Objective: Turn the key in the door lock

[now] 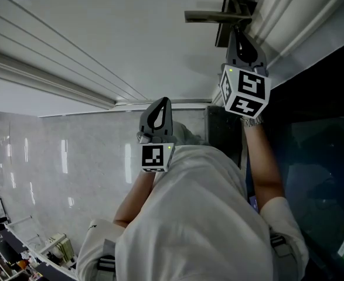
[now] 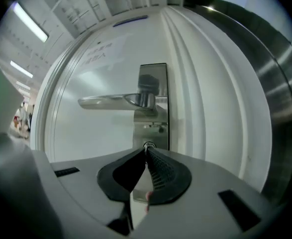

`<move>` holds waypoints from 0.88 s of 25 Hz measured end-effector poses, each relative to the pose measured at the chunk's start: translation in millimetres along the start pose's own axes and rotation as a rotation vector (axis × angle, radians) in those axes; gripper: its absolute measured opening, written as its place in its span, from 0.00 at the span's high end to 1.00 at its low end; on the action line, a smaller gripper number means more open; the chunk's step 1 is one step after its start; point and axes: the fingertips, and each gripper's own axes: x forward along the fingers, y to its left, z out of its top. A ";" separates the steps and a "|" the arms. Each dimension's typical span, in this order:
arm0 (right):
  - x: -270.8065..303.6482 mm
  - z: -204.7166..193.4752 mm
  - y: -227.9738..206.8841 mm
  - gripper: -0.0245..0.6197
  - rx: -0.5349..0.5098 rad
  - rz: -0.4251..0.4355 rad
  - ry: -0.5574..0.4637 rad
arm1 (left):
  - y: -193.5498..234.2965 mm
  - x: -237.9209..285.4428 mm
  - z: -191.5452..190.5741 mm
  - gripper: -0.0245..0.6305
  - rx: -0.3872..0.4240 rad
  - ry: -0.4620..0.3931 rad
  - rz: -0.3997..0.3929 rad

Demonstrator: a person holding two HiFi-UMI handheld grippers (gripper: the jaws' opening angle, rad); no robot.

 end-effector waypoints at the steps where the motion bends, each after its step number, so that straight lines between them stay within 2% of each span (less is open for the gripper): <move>1: -0.4 0.2 -1.1 0.94 0.066 0.010 0.000 | 0.7 -0.1 0.4 0.95 -0.002 0.000 0.000; 7: 1.0 -2.7 -3.1 0.94 0.445 0.070 0.012 | 5.9 -1.2 -7.0 0.95 -0.010 0.011 0.017; 16: -0.6 -5.6 -5.4 0.94 1.106 0.184 0.087 | 4.8 1.2 -4.5 0.95 -0.008 0.006 0.012; 19: -1.7 -6.9 -5.4 0.92 1.268 0.211 0.098 | 5.2 1.1 -5.4 0.95 -0.007 0.014 0.016; 22: -1.3 -8.2 -7.1 0.92 1.336 0.228 0.107 | 6.0 3.6 -4.6 0.95 -0.012 0.012 0.020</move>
